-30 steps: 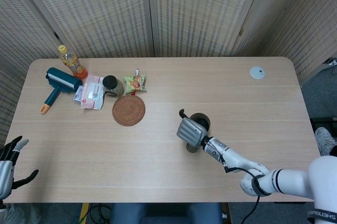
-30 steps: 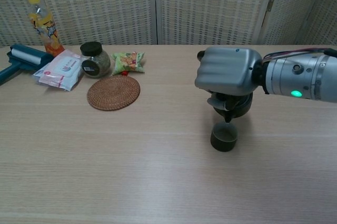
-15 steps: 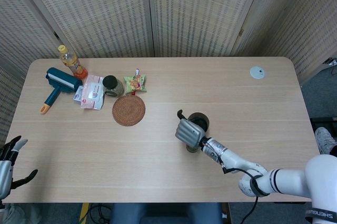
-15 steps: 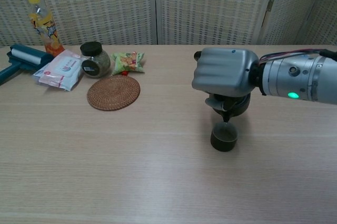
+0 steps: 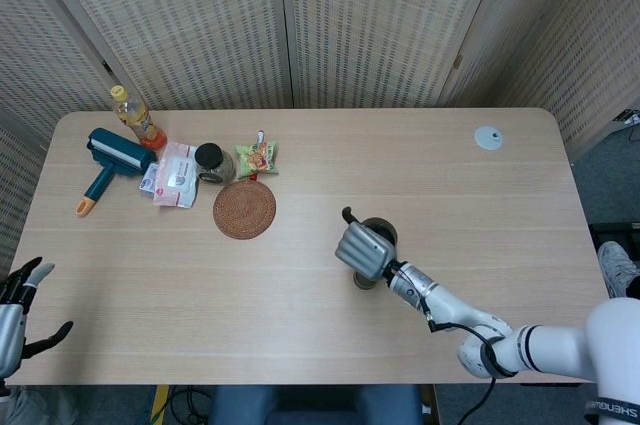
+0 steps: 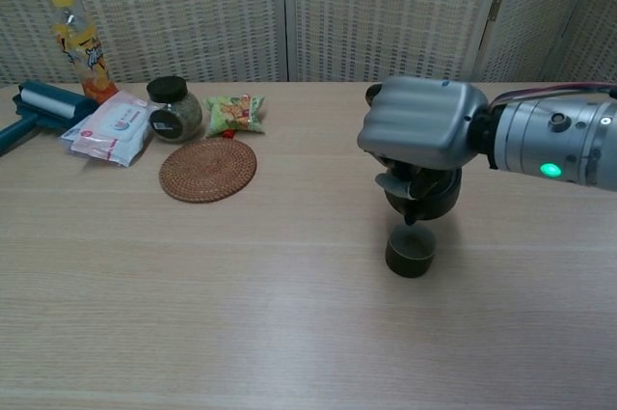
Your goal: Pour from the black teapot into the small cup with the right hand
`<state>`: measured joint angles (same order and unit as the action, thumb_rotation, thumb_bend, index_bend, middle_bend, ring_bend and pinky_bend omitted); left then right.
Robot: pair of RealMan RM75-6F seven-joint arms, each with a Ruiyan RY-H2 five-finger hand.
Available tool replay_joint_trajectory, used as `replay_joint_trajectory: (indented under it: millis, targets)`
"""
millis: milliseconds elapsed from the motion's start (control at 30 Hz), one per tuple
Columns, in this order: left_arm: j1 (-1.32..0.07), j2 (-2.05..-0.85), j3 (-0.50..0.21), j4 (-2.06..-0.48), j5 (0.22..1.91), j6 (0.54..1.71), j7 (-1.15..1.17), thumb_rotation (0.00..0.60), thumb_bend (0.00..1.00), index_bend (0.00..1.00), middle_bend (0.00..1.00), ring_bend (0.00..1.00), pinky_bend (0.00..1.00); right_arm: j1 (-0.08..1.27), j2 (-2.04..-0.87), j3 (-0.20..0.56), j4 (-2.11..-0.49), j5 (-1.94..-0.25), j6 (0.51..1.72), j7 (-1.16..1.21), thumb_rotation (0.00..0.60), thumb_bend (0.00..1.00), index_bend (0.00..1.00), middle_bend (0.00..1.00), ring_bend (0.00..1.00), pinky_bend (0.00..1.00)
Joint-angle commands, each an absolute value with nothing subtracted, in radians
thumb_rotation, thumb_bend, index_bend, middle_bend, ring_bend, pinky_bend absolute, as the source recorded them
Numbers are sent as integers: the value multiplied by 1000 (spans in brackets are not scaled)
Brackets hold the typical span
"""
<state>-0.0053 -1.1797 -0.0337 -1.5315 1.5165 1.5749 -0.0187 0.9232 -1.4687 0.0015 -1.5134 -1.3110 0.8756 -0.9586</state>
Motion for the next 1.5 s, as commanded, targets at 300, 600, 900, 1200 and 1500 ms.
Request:
replay_joint_trajectory:
  millis: [300,600,900,1200,1500]
  targets:
    - [-10,-1167,-34,-1553,1522,1572,-4,600,189,157,86,139,169,833,-1446,42,-1545,-1287,978,-750,358,583,1000,930,908,247]
    - [-22,-1173,-33,-1558,1526,1554,9,600,188,157,86,138,169,768,-1425,96,-1535,-1207,982,-487,391,574,978,883,858,247]
    - [-27,-1178,-32,-1557,1521,1544,15,600,188,157,86,138,169,744,-1447,120,-1429,-1172,932,-305,434,542,921,827,798,248]
    - [-27,-1180,-30,-1554,1515,1540,18,600,188,157,86,139,169,748,-1510,140,-1292,-1159,872,-189,468,500,894,803,764,247]
    - [-29,-1183,-27,-1555,1517,1536,17,600,188,157,86,139,169,745,-1554,152,-1218,-1168,854,-120,467,95,873,784,734,231]
